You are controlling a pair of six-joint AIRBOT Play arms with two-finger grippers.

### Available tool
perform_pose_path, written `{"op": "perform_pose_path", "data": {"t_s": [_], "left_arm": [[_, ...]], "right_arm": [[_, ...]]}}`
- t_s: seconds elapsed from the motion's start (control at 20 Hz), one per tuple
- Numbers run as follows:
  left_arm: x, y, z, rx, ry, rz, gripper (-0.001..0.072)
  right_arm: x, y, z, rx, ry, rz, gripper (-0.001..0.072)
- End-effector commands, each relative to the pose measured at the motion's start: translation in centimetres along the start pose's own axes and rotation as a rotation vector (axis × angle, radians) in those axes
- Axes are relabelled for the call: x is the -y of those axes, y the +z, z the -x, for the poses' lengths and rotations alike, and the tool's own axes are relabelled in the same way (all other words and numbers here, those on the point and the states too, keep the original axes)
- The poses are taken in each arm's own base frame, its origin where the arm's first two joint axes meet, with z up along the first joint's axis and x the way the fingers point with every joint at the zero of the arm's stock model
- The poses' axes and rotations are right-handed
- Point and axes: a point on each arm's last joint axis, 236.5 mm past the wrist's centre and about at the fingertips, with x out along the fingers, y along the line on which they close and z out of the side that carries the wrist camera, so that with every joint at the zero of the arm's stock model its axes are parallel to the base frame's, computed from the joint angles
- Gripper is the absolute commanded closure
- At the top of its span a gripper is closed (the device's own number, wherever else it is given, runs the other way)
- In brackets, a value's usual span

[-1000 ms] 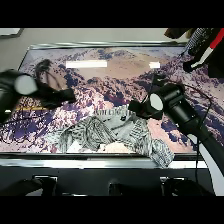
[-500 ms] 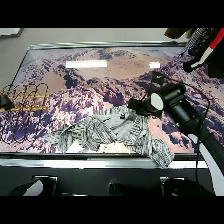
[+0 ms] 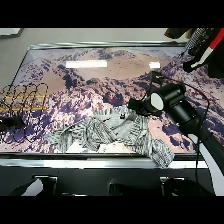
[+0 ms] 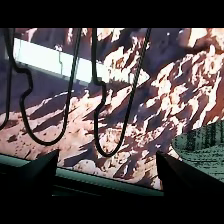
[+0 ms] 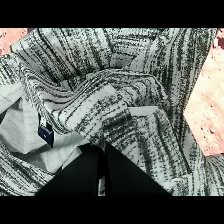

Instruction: Fold the clothes and pants, and hang the long-sleeved shirts on hangers.

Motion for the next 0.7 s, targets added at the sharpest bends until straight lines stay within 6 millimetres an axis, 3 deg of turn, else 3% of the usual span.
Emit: {"op": "perform_pose_path", "data": {"t_s": [0.0,0.35,0.65], "left_arm": [[0.5,-1.3,-4.0,0.027,-0.01,-0.065,0.0043],[-0.1,-1.6,-5.6,0.032,-0.058,-0.003,0.0045],[1.7,-2.9,-7.6,-0.035,-0.188,-0.043,0.0049]], "right_arm": [[0.1,0.0,0.0,-0.001,-0.003,0.002,0.0681],[0.1,-0.1,0.0,-0.004,-0.005,0.002,0.0681],[0.2,-0.1,0.0,-0.005,-0.006,0.001,0.0681]]}}
